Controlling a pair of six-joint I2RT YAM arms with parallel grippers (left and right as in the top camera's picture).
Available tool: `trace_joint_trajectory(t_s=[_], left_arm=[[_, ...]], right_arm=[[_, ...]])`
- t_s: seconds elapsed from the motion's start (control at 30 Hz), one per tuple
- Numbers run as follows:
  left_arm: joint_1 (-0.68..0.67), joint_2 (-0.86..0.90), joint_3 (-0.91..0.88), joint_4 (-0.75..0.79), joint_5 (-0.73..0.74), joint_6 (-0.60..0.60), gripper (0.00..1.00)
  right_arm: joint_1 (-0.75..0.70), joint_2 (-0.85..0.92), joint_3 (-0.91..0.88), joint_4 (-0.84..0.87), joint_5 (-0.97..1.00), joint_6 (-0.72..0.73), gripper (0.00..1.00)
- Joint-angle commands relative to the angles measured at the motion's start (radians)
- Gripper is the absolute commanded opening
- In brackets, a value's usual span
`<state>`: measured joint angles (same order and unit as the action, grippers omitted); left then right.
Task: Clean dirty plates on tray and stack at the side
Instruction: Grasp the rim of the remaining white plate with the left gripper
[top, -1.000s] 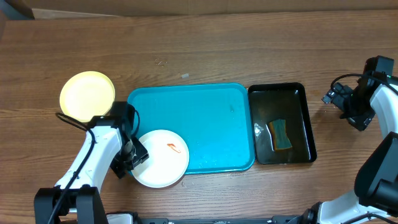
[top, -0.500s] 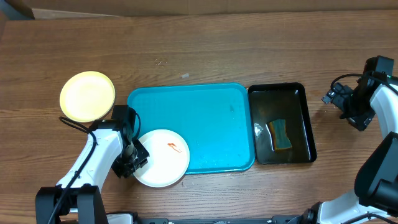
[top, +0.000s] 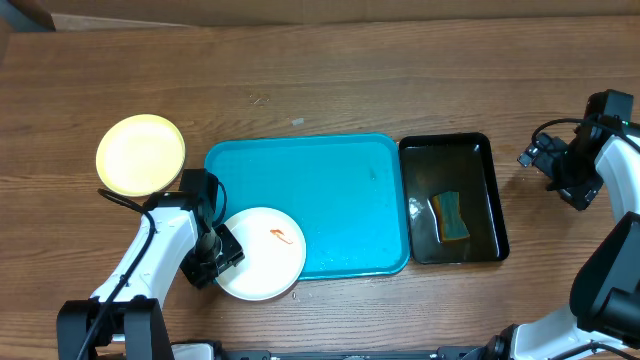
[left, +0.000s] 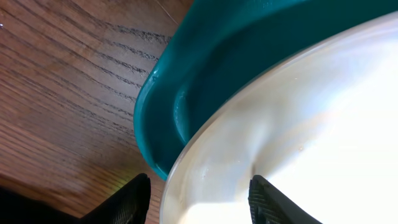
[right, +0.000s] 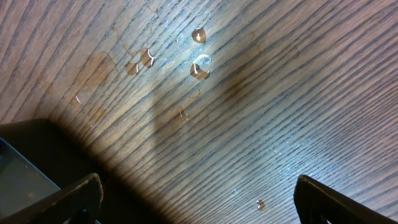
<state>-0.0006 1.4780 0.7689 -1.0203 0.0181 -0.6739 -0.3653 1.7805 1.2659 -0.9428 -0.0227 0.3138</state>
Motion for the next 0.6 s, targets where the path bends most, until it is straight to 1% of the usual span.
trace_joint_trajectory(t_s=[0.0,0.2,0.3,0.4,0.47,0.53,0.57], left_arm=[[-0.006,0.008,-0.010,0.000,0.006,0.017,0.53],[-0.006,0.008,-0.010,-0.072,0.009,0.016,0.55],[-0.006,0.008,-0.010,-0.097,0.009,0.016,0.52],[-0.006,0.008,-0.010,-0.093,0.009,0.016,0.33],[-0.006,0.008,-0.010,-0.081,0.009,0.016,0.27],[-0.006,0.008,-0.009,-0.070,0.010,0.016,0.25],[-0.006,0.008,-0.010,-0.066,0.012,0.016,0.23]], right_arm=[[0.000,0.002,0.004,0.004,-0.005,0.001,1.00],[0.000,0.002,0.004,0.004,-0.005,0.001,1.00],[0.000,0.002,0.004,0.004,-0.005,0.000,1.00],[0.000,0.002,0.004,0.004,-0.005,0.000,1.00],[0.000,0.002,0.004,0.004,-0.005,0.000,1.00],[0.000,0.002,0.004,0.004,-0.005,0.000,1.00],[0.000,0.002,0.004,0.004,-0.005,0.000,1.00]])
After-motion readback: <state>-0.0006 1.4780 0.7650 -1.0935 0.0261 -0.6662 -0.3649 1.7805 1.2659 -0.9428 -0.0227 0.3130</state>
